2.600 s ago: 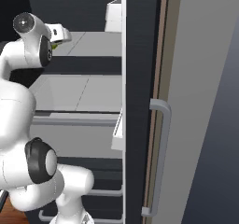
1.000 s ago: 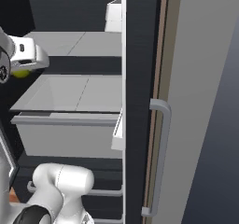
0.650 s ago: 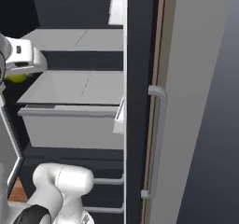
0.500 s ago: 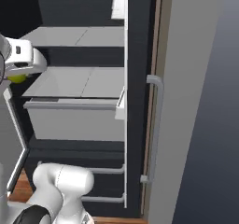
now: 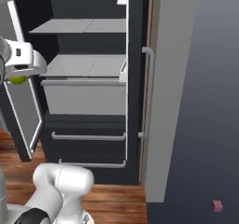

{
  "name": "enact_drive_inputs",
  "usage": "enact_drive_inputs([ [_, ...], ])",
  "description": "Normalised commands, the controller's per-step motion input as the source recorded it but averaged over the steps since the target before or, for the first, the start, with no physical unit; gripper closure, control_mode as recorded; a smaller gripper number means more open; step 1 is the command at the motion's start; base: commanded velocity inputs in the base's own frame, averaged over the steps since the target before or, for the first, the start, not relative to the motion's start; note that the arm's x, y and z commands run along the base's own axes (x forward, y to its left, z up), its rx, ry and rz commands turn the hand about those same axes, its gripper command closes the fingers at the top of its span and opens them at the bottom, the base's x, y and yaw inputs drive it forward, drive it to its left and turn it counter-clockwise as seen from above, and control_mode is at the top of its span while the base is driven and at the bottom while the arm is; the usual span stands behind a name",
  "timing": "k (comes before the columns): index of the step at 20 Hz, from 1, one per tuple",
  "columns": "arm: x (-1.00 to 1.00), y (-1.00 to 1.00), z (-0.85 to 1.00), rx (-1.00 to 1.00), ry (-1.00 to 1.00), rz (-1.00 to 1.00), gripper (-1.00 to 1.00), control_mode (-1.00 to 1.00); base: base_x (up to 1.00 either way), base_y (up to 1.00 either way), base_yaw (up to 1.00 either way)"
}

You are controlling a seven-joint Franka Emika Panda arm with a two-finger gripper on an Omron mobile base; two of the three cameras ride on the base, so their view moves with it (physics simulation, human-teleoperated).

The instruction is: Pick the pear and kiwi from the fridge and place them inside the tupperware on the counter.

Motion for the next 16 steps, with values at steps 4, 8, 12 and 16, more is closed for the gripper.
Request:
enact_drive_inputs([
  [4,0.0,0.0,0.0,0.0,0.0,0.0,1.0,1.0,-0.97,0.0,0.0],
  [8,0.0,0.0,0.0,0.0,0.0,0.0,1.0,1.0,-0.98,0.05,0.18],
  [12,0.0,0.0,0.0,0.0,0.0,0.0,1.0,1.0,-0.96,0.21,0.66],
  [16,0.0,0.0,0.0,0.0,0.0,0.0,1.0,1.0,-0.88,0.3,0.97],
])
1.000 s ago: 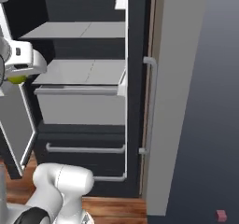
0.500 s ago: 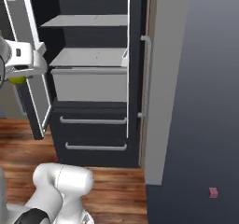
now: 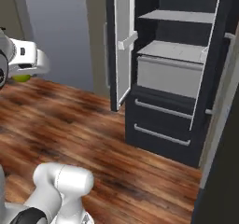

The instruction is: Pick the pear and kiwi from the fridge and place them inside the tupperware on the counter.

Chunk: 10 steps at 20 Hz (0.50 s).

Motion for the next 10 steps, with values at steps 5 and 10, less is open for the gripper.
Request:
enact_drive_inputs([
  [5,0.0,0.0,0.0,0.0,0.0,0.0,1.0,1.0,-0.74,0.36,1.0],
  [10,0.0,0.0,0.0,0.0,0.0,0.0,1.0,1.0,-0.59,0.37,1.0],
])
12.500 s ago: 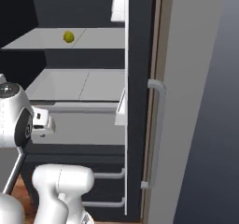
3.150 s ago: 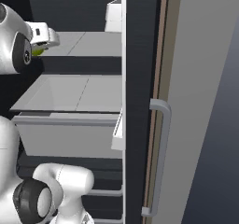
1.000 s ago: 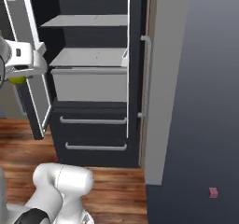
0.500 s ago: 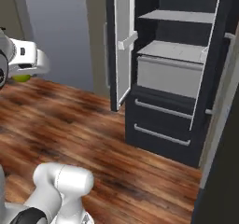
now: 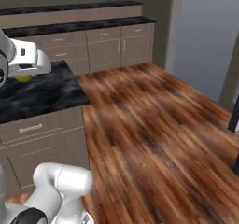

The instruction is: Pick the pear and kiwi from the fridge and place them inside the tupperware on the counter.

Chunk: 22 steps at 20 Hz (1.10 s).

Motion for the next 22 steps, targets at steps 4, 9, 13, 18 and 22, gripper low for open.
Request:
enact_drive_inputs([
  [4,0.0,0.0,0.0,0.0,0.0,0.0,1.0,1.0,-0.41,0.41,1.0],
  [9,0.0,0.0,0.0,0.0,0.0,0.0,1.0,1.0,-0.05,0.62,0.96],
  [13,0.0,0.0,0.0,0.0,0.0,0.0,1.0,1.0,0.31,0.86,0.67],
  [18,0.0,0.0,0.0,0.0,0.0,0.0,1.0,1.0,0.68,0.64,0.19],
  [22,0.0,0.0,0.0,0.0,0.0,0.0,1.0,1.0,0.91,0.4,-0.19],
])
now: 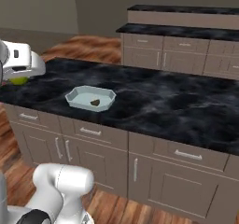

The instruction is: Pick the pear and kiwi from the fridge and place them inside the tupperware on the counter.

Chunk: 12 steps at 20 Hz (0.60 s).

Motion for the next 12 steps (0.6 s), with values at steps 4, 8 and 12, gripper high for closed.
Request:
enact_drive_inputs([
  [4,0.0,0.0,0.0,0.0,0.0,0.0,1.0,1.0,0.99,0.46,-0.43],
  [8,0.0,0.0,0.0,0.0,0.0,0.0,1.0,1.0,0.92,0.52,-0.31],
  [12,0.0,0.0,0.0,0.0,0.0,0.0,1.0,1.0,0.48,0.66,-0.03],
])
